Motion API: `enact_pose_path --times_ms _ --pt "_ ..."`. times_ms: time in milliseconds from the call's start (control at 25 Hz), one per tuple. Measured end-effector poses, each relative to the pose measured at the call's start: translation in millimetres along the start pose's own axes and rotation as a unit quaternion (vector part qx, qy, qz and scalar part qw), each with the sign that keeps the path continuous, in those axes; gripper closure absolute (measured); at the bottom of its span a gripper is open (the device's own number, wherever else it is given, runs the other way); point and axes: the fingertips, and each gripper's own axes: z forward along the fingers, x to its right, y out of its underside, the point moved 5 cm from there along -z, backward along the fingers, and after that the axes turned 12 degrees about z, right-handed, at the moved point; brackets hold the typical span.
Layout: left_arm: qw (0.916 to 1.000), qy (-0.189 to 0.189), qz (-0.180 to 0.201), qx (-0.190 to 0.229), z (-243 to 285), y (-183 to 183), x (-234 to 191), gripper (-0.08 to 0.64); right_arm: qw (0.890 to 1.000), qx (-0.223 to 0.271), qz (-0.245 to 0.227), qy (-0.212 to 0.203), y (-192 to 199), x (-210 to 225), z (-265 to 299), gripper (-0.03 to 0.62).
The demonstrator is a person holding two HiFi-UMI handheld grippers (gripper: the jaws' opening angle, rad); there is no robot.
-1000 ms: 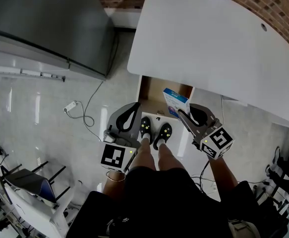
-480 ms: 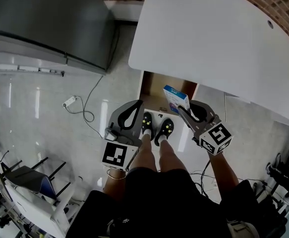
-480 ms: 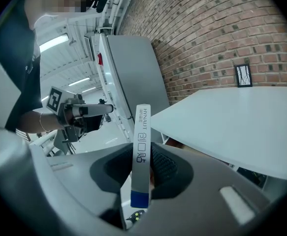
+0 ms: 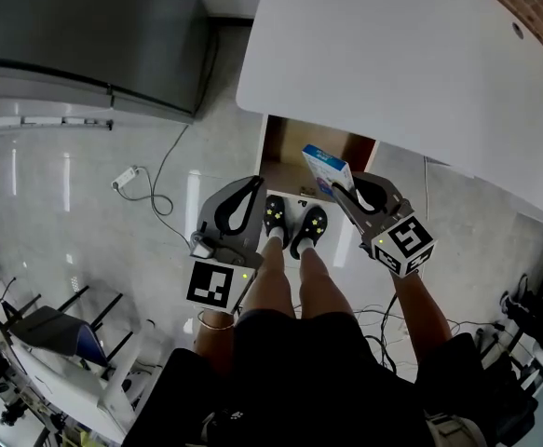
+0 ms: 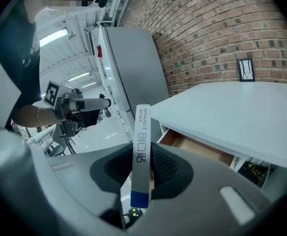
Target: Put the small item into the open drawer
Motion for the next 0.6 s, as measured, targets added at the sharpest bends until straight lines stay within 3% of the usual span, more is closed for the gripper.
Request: enact_pose_path --times_ms 600 --pt "0.9997 -0.019 -0.015 -0.009 5 30 -7 0.548 0.999 -0.036 -0.006 0.000 29 16 24 0.497"
